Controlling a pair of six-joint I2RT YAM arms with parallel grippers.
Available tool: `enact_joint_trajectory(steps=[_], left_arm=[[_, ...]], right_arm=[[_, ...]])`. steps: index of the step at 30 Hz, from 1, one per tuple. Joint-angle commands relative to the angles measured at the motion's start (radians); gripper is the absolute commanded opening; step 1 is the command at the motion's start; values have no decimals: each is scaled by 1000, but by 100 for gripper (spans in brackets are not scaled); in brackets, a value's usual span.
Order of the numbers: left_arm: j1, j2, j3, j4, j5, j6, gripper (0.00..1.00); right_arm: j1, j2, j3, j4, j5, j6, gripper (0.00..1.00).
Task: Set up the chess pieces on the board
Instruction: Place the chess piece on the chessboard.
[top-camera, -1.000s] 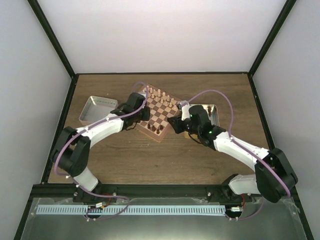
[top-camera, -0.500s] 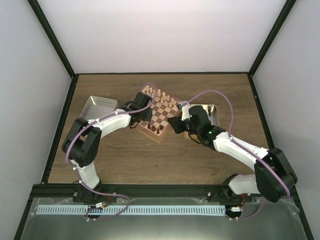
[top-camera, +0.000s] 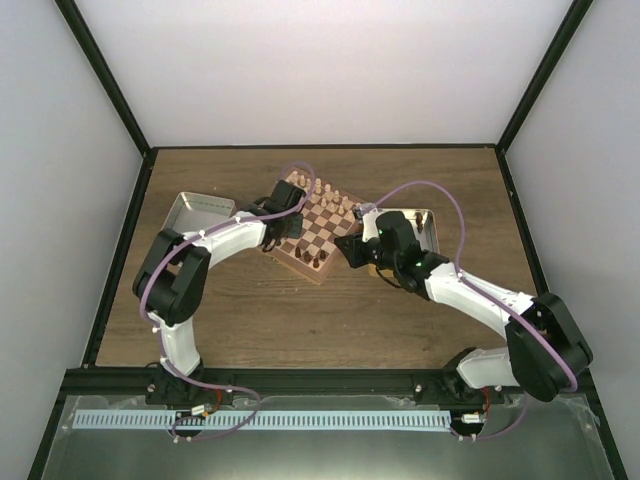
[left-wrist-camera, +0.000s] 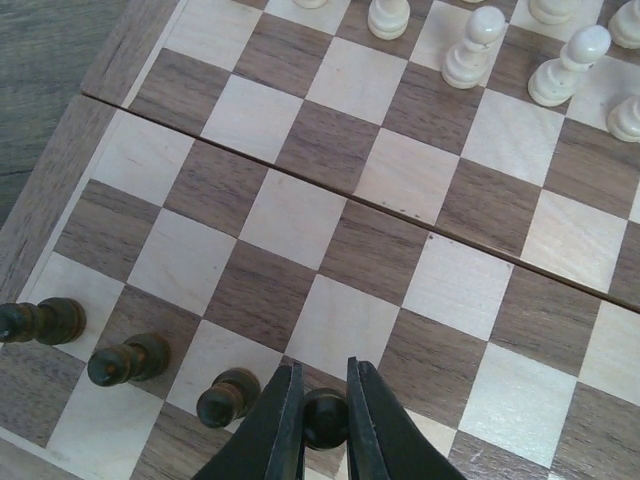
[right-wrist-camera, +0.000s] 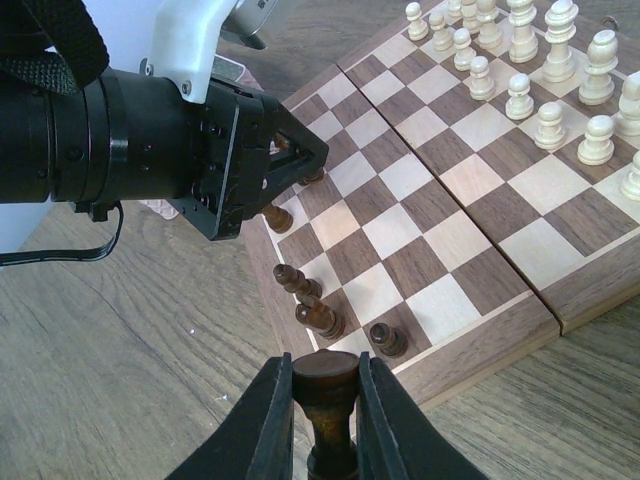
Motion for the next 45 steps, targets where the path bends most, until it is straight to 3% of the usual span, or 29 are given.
enact_joint_trajectory(steps=[1,13,25,45], left_arm=[[8,29,18,-8,-4,6,11],[13,44,16,-18,6,9,12],[13,35,24,-22,12,12,23],[14,-51,77,-51,21,-4,28]], right_arm=[[-3,9,19,11,-2,8,8],[-3,13,25,9,-9,12,8],[-3,22,28,10,-16,11,8],[-3,23,41,20,-39,19,9]])
